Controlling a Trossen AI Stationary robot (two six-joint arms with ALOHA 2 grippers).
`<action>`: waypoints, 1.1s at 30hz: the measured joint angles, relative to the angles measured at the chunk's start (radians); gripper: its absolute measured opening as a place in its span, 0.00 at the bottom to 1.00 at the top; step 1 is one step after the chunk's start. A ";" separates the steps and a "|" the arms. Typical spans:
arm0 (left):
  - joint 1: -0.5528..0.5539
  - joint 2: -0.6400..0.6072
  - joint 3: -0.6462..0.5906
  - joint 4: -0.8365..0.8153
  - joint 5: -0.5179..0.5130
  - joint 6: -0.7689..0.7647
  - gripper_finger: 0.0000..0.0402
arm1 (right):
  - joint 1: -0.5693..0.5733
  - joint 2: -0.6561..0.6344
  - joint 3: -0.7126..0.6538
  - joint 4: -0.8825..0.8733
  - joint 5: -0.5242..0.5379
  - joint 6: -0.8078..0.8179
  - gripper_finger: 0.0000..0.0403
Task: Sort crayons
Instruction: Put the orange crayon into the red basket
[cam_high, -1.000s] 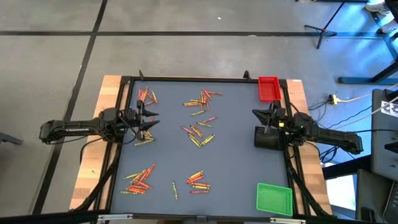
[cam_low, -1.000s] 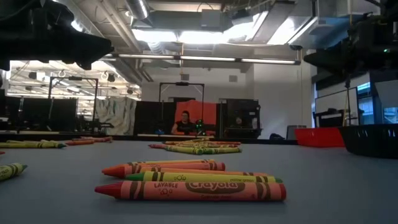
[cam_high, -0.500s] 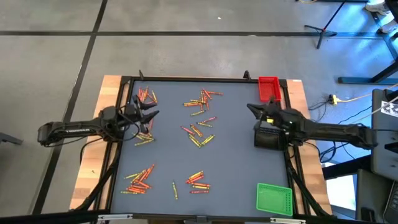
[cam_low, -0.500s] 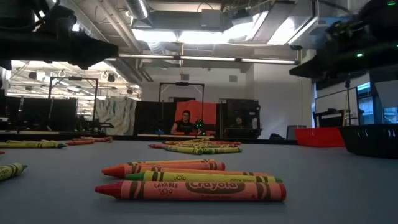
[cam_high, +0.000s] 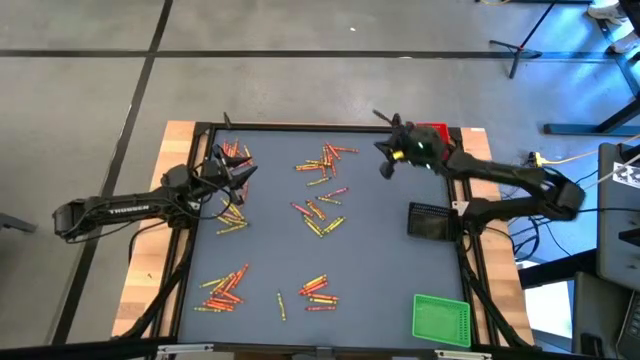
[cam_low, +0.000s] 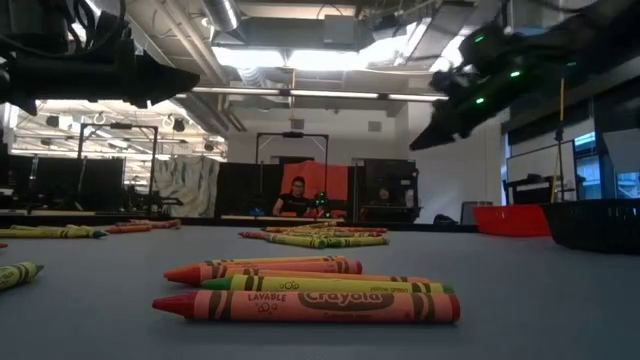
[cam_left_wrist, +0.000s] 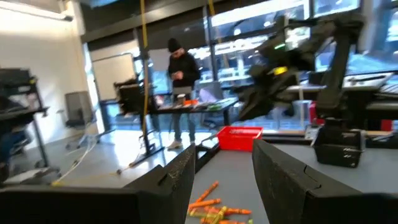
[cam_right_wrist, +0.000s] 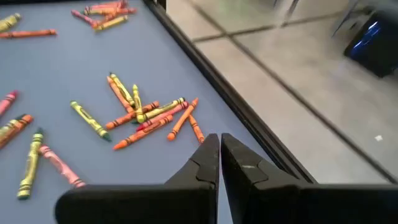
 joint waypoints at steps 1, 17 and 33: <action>0.007 0.007 0.000 0.018 0.023 -0.005 0.36 | -0.018 0.042 0.030 -0.002 -0.022 -0.003 0.04; 0.035 0.121 0.030 0.111 0.062 0.000 0.36 | -0.062 0.549 0.506 -0.333 -0.075 -0.084 0.22; 0.033 0.214 0.071 0.107 0.129 -0.017 0.36 | -0.061 0.829 0.784 -0.595 -0.091 -0.212 0.27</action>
